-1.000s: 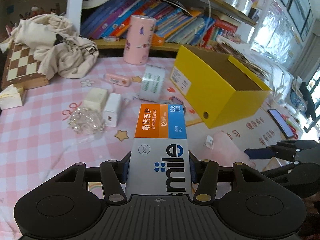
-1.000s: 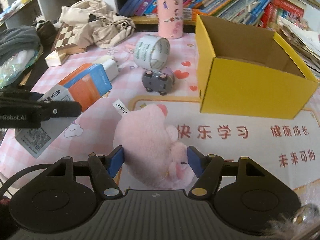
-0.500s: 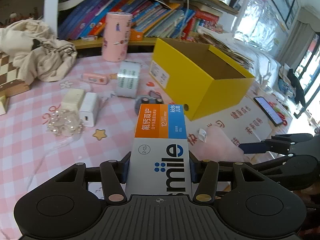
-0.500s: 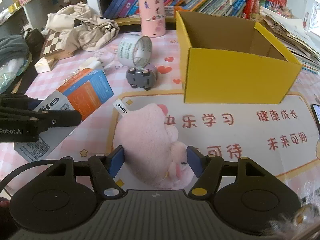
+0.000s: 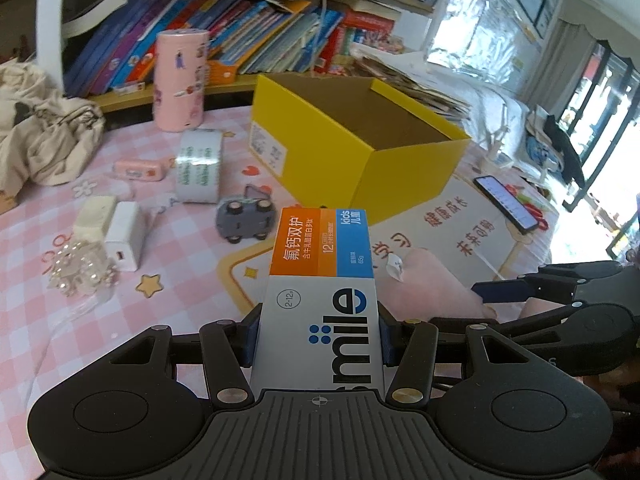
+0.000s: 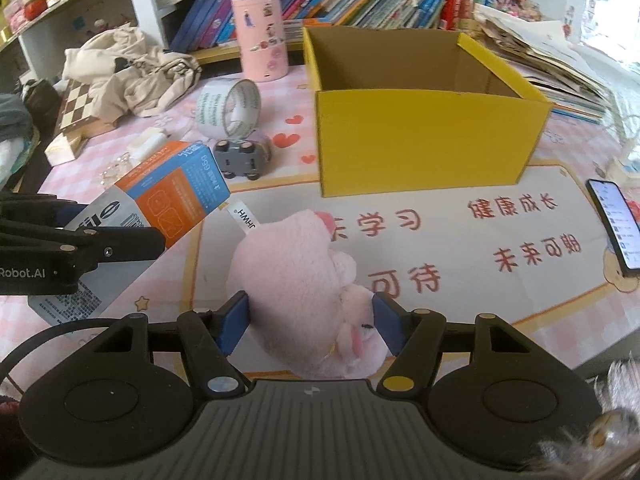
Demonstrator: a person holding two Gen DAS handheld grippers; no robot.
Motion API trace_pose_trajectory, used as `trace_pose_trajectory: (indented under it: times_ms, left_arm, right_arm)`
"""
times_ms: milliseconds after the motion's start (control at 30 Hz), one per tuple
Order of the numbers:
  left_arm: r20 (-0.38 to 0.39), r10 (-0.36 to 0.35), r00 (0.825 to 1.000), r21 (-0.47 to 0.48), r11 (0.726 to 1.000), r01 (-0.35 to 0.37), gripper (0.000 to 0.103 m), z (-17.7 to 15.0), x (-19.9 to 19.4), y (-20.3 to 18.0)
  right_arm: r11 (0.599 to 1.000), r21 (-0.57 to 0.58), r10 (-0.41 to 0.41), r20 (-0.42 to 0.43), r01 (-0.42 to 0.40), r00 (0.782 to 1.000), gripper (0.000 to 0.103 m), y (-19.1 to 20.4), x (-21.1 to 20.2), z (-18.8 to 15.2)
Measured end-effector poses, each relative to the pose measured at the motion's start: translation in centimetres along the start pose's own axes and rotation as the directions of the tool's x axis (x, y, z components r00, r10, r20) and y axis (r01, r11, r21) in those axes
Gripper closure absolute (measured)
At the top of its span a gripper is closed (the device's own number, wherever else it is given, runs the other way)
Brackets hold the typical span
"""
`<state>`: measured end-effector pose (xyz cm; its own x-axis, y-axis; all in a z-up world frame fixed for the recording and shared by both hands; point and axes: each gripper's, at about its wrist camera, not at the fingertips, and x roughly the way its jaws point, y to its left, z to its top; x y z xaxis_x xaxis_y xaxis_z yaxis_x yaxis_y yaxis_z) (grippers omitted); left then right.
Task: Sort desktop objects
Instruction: 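Lift and carry the usmile box and the pig toward the yellow cardboard box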
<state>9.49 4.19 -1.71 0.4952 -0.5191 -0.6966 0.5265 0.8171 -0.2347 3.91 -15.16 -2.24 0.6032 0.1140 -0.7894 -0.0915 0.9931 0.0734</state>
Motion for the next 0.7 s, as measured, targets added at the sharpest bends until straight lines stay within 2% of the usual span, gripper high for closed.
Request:
trace_pose_trajectory:
  times_ms: [700]
  left_arm:
    - [-0.043, -0.103, 0.994, 0.112, 0.988, 0.107, 0.051, 0.5, 2.0, -4.0]
  right_arm:
    - [0.989, 0.124, -0.086, 0.021, 0.083, 0.996, 0.040, -3.7, -2.0, -2.0]
